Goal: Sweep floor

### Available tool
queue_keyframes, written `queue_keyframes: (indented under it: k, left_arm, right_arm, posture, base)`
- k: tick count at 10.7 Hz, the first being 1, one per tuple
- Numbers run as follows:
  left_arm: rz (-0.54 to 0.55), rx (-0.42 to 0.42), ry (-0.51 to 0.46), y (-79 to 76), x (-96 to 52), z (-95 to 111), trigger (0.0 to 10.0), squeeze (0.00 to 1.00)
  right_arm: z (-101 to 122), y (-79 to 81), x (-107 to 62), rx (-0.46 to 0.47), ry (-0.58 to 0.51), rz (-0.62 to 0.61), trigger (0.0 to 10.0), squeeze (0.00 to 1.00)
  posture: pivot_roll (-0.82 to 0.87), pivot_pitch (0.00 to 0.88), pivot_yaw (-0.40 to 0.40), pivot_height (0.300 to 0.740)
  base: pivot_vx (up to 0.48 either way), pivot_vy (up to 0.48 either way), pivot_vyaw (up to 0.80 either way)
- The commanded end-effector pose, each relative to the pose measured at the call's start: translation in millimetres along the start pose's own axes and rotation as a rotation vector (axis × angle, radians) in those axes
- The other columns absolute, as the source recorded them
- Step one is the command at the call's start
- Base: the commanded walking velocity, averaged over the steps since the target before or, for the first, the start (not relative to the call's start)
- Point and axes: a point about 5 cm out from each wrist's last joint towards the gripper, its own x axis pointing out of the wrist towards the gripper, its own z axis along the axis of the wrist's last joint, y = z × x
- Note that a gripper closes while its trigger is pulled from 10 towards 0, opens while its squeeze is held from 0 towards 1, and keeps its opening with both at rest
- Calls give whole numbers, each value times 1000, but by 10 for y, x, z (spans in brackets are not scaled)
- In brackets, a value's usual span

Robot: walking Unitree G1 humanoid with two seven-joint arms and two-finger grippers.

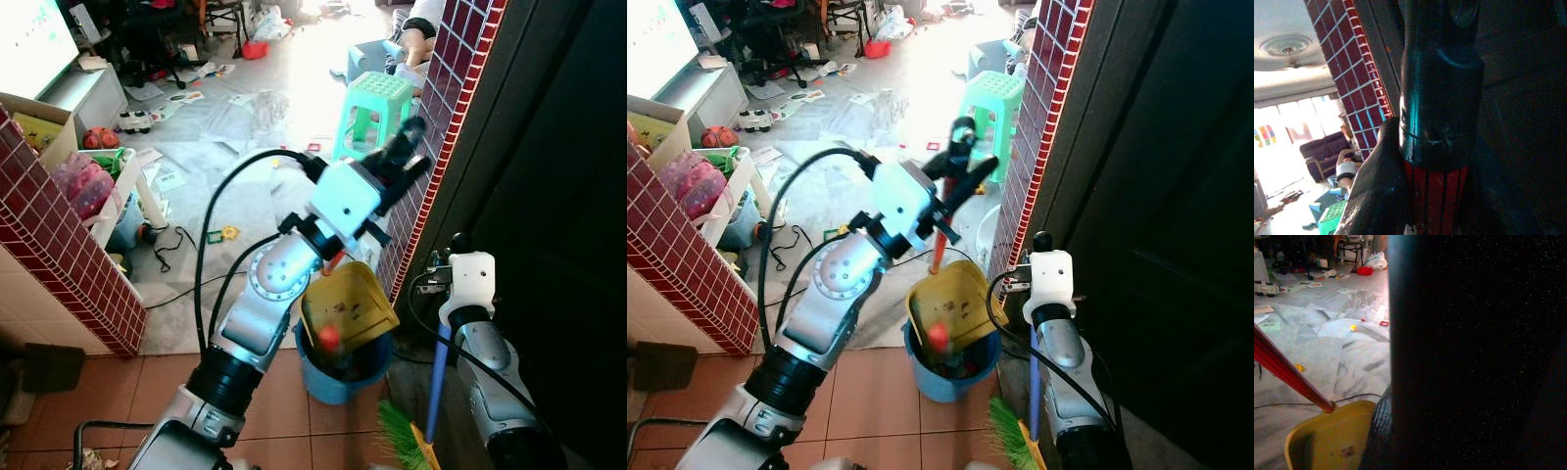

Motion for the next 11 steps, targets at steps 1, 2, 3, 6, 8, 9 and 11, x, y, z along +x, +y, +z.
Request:
queue_keyframes:
  k: [1, 2, 3, 6, 8, 9, 11]
  left_arm:
    - [16, 16, -10, 70, 4, 63, 10000, 0]
    - [55, 3, -19, 145, 12, 118, 10000, 0]
    - [88, 53, -54, 232, 15, 215, 10000, 0]
    - [247, 184, -145, 606, 3, 512, 10000, 0]
    - [390, 281, -194, 868, -59, 722, 10000, 0]
    - [520, 373, -206, 1075, -179, 847, 10000, 0]
    - [732, 516, -69, 1400, -519, 760, 10000, 0]
  right_arm:
    - [47, -17, 36, -19, -23, 1, 10000, 0]
    - [45, -19, 46, -21, -22, 3, 10000, 0]
    - [52, -1, 69, -21, -24, 7, 10000, 0]
    - [76, 35, 132, -19, -33, 20, 10000, 0]
    - [82, 66, 164, -16, -37, 30, 10000, 0]
    - [86, 92, 180, -13, -40, 36, 10000, 0]
    - [62, 138, 186, -6, -35, 49, 10000, 0]
  posture:
    - [-150, 0, 22, 740]
    - [-143, 0, 18, 740]
    - [-139, 0, 16, 740]
    - [-114, 0, 0, 740]
    - [-96, 0, -8, 740]
    - [-93, 0, -10, 740]
    - [-65, 0, -17, 740]
  base:
    - [0, 0, 0]
    - [0, 0, 0]
    - [0, 0, 0]
    - [0, 0, 0]
    - [0, 0, 0]
    - [0, 0, 0]
    - [0, 0, 0]
